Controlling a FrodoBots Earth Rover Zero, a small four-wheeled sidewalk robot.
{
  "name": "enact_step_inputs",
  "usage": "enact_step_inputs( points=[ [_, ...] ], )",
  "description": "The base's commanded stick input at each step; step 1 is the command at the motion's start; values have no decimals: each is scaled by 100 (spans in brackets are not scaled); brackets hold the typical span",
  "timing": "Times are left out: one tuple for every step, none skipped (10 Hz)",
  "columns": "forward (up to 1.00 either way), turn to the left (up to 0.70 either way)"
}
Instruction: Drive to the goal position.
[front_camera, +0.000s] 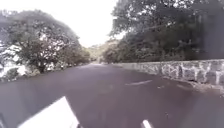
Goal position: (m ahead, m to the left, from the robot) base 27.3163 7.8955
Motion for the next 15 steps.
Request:
enact_step_inputs(
  points=[
    [100,0],
    [100,0],
    [100,0],
    [100,0],
    [100,0],
    [100,0],
    [100,0],
    [100,0],
    [100,0],
    [100,0],
    [100,0],
    [100,0],
    [100,0],
    [100,0],
    [100,0]
  ],
)
